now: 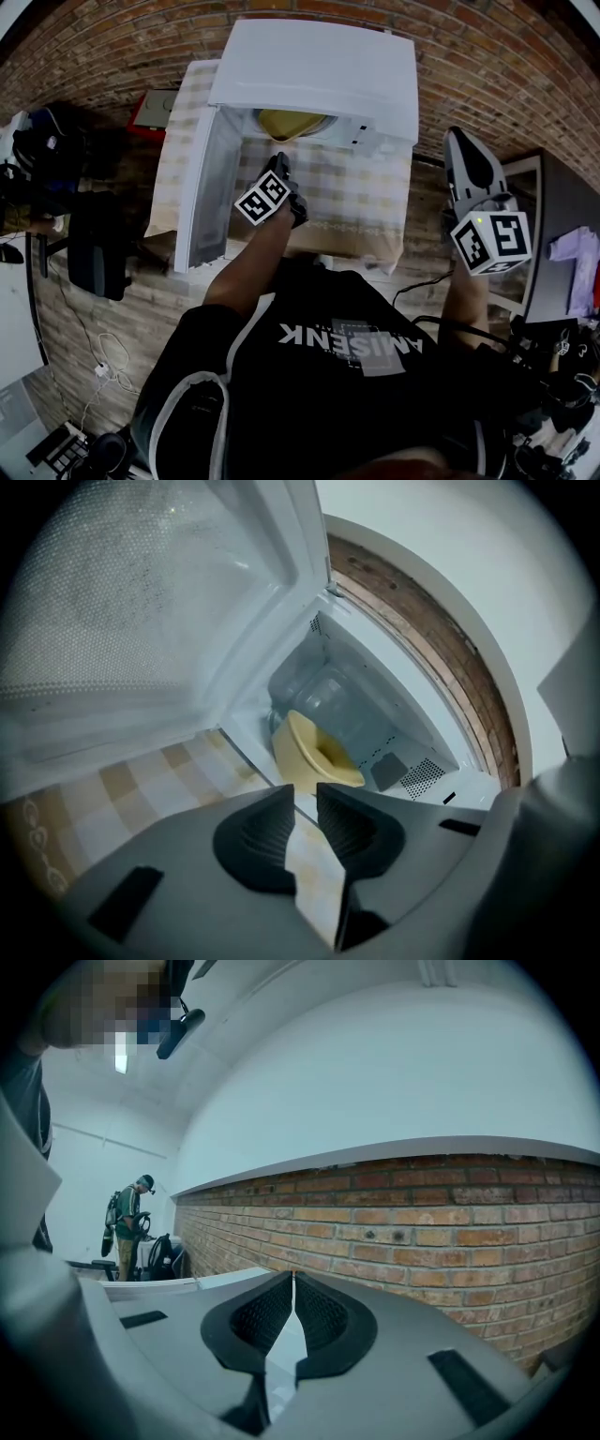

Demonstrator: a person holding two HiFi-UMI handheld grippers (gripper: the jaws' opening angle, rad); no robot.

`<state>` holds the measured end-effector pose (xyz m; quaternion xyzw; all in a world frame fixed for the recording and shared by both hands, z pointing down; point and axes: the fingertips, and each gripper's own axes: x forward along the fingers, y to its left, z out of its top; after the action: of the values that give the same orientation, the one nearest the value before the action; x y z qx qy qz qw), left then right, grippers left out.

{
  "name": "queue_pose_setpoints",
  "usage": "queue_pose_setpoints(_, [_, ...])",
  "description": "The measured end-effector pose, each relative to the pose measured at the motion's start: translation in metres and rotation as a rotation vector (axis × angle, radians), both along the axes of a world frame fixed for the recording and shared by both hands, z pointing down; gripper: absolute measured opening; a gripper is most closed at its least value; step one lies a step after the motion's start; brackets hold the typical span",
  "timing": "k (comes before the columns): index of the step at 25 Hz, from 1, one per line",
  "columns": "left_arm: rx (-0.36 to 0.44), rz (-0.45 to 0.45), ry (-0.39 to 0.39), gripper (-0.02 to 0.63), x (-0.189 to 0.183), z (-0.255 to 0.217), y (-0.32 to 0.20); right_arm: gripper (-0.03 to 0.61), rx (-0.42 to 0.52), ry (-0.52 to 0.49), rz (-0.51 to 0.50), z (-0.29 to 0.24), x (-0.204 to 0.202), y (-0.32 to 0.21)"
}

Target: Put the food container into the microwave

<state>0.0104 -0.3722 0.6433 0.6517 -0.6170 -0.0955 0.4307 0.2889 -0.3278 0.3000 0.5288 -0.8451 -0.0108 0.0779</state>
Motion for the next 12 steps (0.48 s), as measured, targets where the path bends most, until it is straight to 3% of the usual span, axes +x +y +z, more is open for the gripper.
queue_pose_setpoints(2, [-0.014, 0.011, -0.020, 0.030, -0.001, 0.002, -0.005, 0.043, 0.000, 0.002, 0.000, -0.002, -0.001, 0.000])
queue_pose_setpoints(12, [-0.040, 0.065, -0.060, 0.018, 0.006, 0.017, -0.043, 0.043, -0.017, 0.026, 0.040, 0.005, 0.012, -0.001])
